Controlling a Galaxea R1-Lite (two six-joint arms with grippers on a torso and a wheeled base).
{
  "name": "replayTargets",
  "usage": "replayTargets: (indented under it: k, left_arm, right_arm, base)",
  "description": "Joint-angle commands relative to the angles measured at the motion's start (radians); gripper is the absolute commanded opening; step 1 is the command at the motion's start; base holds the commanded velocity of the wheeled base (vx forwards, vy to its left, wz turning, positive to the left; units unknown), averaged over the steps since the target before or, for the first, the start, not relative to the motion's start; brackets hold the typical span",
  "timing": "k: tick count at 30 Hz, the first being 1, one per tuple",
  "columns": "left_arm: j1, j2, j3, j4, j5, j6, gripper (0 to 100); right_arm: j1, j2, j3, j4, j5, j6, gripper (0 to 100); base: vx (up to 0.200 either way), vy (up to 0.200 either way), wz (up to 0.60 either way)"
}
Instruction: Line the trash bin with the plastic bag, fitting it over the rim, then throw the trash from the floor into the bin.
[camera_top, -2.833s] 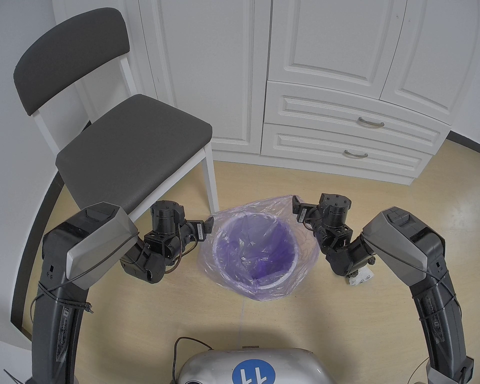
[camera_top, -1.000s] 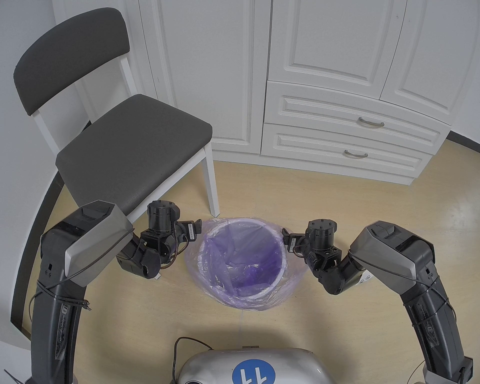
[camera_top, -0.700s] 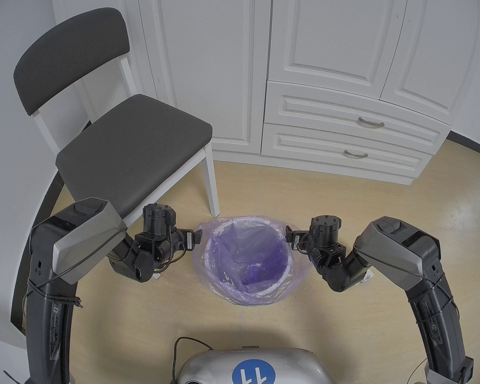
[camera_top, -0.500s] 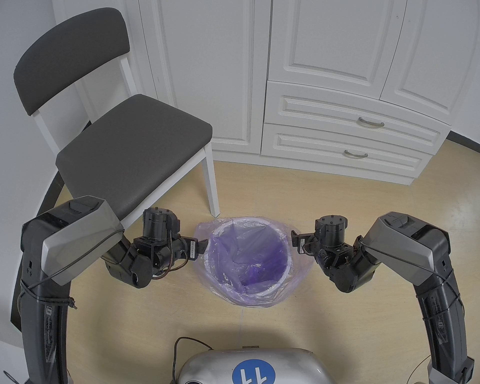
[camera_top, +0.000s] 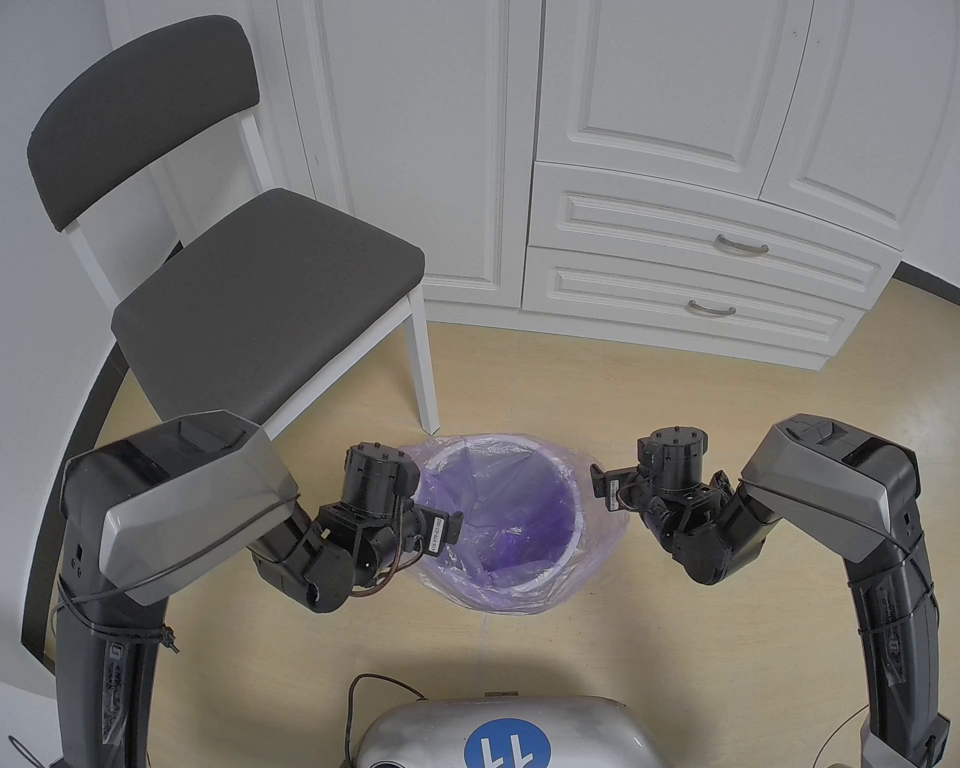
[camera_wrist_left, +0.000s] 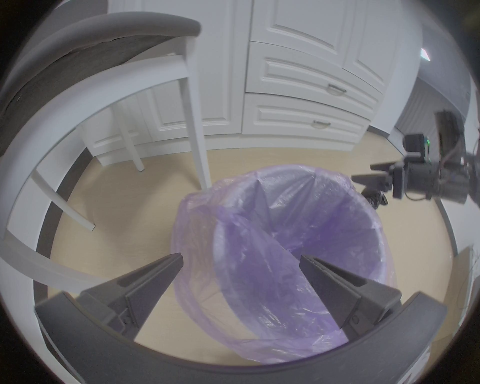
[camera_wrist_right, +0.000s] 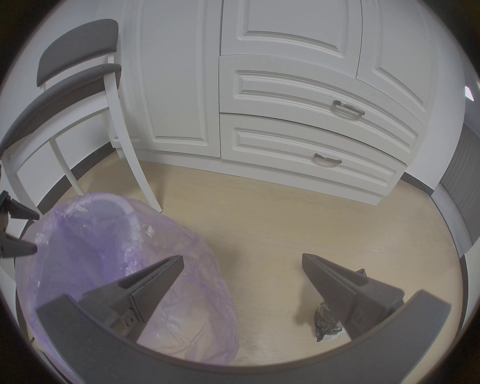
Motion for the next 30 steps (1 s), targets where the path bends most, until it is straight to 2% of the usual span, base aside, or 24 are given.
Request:
replayTargets:
  k: [1, 2, 12, 20, 30]
  left_arm:
    - [-0.013, 0.031, -0.001, 0.000, 0.009, 0.007, 100]
    - [-0.010, 0.036, 0.016, 0.000, 0.019, 0.050, 100]
    - [0.038, -0.055, 0.166, -0.008, 0.010, 0.216, 100]
    - [0.048, -0.063, 0.185, -0.003, 0.004, 0.229, 100]
    - [0.093, -0.020, 0.172, 0.015, -0.099, 0.231, 100]
  right_arm:
    - [-0.002, -0.006, 0.006, 0.000, 0.000, -0.002, 100]
    - [-0.004, -0.006, 0.010, -0.002, 0.000, -0.004, 100]
    - [-0.005, -0.013, 0.029, 0.000, 0.002, -0.007, 100]
    - [-0.007, -0.013, 0.039, -0.003, 0.003, -0.027, 100]
    - [-0.017, 0.004, 0.056, 0.005, 0.005, -0.059, 100]
  base:
    - [0.000, 0.000, 0.00]
    - [0.000, 0.000, 0.00]
    - [0.000, 0.000, 0.00]
    - [0.000, 0.000, 0.00]
    - [0.000, 0.000, 0.00]
